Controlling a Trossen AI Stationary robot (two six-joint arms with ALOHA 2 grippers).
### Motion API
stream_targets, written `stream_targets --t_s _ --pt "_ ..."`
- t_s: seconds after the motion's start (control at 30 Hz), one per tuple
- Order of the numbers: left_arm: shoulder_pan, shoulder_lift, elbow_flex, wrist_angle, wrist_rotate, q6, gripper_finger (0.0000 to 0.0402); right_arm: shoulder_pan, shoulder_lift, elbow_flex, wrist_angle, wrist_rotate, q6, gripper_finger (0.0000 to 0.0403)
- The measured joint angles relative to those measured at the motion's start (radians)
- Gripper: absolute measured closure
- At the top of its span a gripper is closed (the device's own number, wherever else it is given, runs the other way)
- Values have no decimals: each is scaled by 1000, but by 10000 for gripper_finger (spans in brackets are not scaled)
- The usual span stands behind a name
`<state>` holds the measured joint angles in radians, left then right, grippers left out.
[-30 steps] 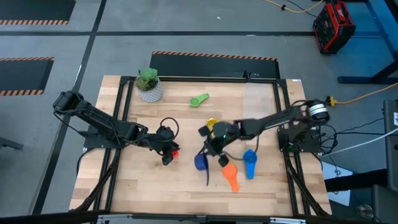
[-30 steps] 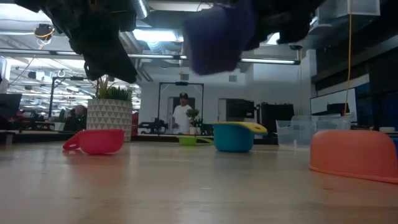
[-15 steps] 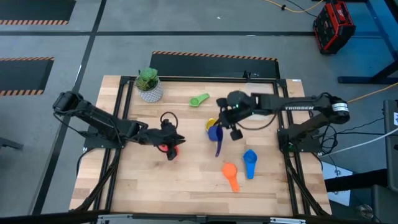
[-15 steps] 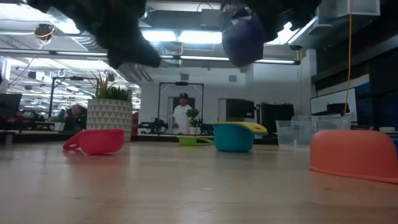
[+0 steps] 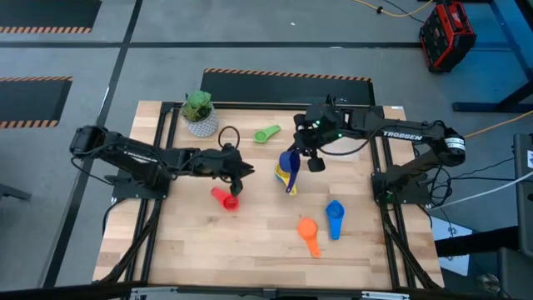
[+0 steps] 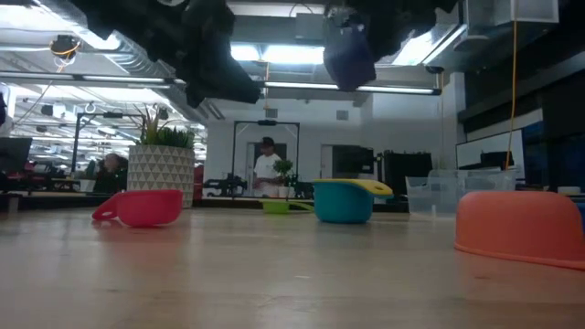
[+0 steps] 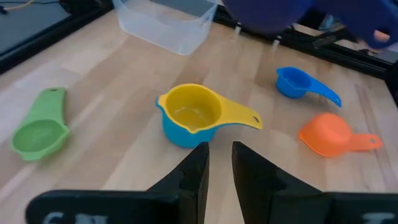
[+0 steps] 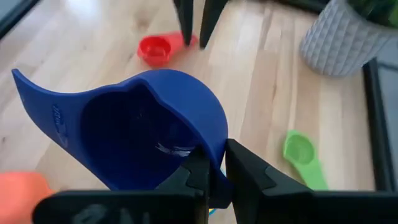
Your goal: Nest measuring cups in basket
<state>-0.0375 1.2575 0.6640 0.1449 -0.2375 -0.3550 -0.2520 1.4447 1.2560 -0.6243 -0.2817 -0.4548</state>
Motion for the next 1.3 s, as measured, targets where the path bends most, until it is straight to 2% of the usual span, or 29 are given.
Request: stream_targets --t_s 0.2,0.67,1.17,1.3 --pt "32 0 0 -1 0 25 337 -19 79 0 -24 0 -106 361" --pt "32 0 0 -2 0 28 337 -45 251 -1 -61 2 -183 361" --pt "32 0 0 -3 0 27 337 -69 276 -2 -50 37 -190 360" --pt "32 0 0 -3 0 27 337 -69 276 -2 -52 37 -261 350"
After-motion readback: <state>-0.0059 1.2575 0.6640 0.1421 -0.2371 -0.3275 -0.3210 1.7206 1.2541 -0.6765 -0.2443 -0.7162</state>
